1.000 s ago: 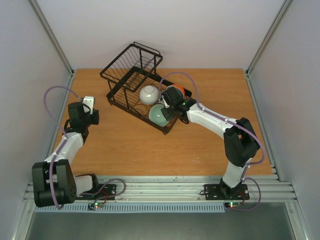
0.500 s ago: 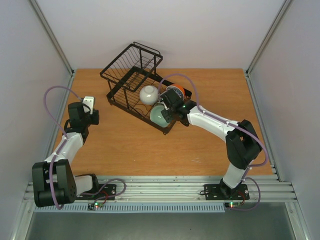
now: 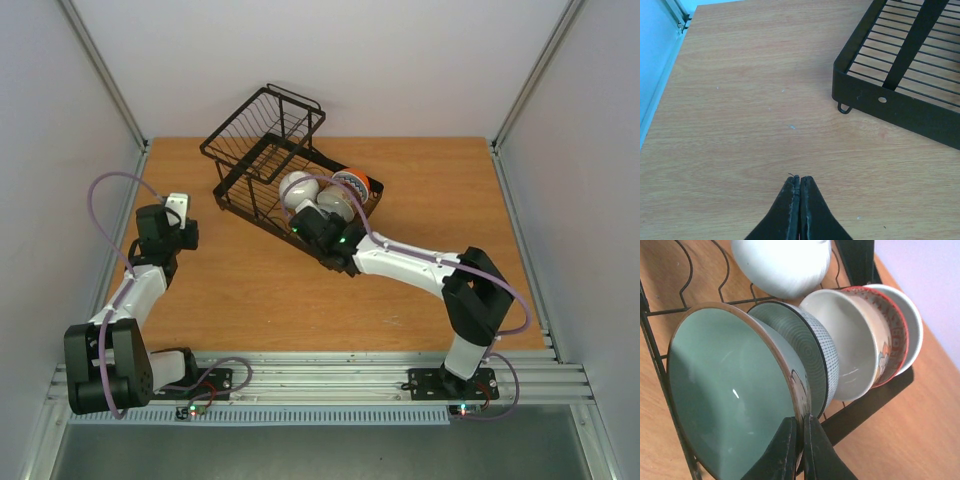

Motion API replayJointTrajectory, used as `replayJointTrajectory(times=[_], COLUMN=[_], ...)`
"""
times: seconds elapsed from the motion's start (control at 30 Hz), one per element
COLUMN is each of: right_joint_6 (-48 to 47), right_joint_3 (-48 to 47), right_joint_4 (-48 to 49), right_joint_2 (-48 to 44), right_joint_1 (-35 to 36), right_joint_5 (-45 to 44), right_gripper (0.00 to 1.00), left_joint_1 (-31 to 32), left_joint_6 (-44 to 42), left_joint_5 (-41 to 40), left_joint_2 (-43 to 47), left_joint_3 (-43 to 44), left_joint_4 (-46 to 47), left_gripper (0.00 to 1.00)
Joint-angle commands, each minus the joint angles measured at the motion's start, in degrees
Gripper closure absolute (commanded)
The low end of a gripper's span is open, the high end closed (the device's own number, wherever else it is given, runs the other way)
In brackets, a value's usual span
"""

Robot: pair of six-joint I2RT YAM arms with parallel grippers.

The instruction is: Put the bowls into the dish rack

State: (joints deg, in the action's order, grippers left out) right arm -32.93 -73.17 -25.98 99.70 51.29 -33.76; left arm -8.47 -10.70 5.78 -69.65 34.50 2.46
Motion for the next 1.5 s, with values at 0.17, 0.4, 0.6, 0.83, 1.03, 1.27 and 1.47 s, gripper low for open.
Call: replayJointTrajectory(times=[0.17,0.4,0.6,0.83,1.03,1.27,1.47], right_joint_6=[-5.6,-11.0,-16.9,-18.4,-9.7,-8.6,-8.0], right_joint_3=[0.0,0.9,3.7,5.3,5.3,7.3,11.0], right_joint_4=[3.8,7.9,17.3,21.3,14.6,15.0,17.0], right_joint_2=[3.6,8.0,11.3,13.9,9.4,4.3,-3.3], right_joint_1=[6.9,10.8,12.3,12.4,12.4,12.4,12.4], right_joint_5=[-13.4,-22.8,-32.3,-34.5,-29.5,-25.0,-18.6], right_gripper=[0.99,0.99,0.99,0.99,0.53,0.01,0.01], left_joint_1=[-0.6,-0.8,-0.8,-0.9,-1.0,-1.0,-1.1], left_joint_6=[0.7,0.9,1.0,1.1,1.1,1.2,1.2], left_joint_5=[-0.2,0.0,0.2,0.4,0.4,0.6,0.8], left_joint_2=[1.6,1.8,1.9,1.9,1.8,1.7,1.7], left_joint_3=[-1.1,-1.1,-1.2,-1.2,-1.1,-1.1,-1.0], left_joint_4=[3.8,3.9,3.8,3.7,3.7,3.6,3.8], left_gripper=[1.0,1.0,1.0,1.0,0.99,1.0,1.0])
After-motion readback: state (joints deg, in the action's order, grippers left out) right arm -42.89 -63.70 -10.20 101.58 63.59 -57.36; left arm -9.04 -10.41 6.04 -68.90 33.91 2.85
